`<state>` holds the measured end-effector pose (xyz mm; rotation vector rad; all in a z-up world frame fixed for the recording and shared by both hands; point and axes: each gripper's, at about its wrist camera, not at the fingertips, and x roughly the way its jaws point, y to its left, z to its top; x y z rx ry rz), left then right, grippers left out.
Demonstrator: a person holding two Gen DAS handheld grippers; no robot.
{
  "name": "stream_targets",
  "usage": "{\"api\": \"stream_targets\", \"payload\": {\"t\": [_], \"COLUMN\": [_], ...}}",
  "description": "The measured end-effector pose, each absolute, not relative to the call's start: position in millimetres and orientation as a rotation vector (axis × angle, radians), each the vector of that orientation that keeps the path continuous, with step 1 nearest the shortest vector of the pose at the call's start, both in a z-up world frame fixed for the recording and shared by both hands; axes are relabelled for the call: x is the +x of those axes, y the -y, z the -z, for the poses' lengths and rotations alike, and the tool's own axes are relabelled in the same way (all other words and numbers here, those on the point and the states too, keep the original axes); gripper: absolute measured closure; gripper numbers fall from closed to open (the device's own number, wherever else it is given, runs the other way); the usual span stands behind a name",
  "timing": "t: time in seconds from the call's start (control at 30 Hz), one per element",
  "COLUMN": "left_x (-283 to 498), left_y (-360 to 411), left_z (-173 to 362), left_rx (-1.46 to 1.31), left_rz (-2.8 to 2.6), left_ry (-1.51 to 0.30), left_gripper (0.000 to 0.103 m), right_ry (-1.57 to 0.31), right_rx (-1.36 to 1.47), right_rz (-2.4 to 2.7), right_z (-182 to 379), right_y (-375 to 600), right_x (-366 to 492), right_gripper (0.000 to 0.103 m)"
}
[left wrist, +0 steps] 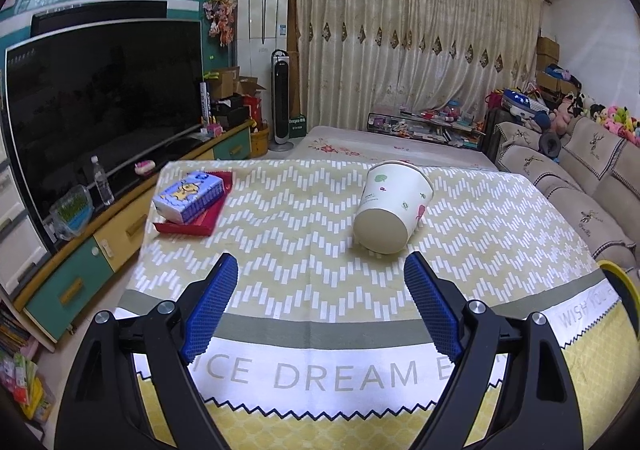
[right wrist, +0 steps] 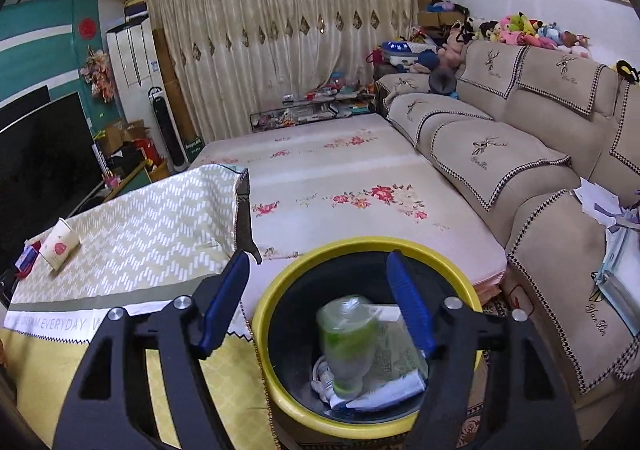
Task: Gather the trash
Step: 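Grasp the white paper cup with green dots with the left tool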
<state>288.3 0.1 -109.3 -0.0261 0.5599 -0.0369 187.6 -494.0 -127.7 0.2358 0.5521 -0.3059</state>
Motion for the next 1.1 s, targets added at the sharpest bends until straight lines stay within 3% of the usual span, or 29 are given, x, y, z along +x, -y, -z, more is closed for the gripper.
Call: {"api": "stream_targets", "payload": {"t": [0.5,1.1], "left_x": [343.2,454.1], "left_y": [52.2,85.3], "left_z": [98.0,141.5], "left_rx": [0.053,0.113], "left_rz": [0.167,0.264], "left_ry": [-0.65,-0.812], "left_gripper": [0.018,0.018], "right_ry": [-0.499,-0.528], "right_rx": [0.282,0.305], "right_rz": [0.209,0.167], "right_z": [124.3,127.7], "right_y": [475.8,473.2], "right_x": [177.8,182.2], "right_gripper": [0.029,0.028]}}
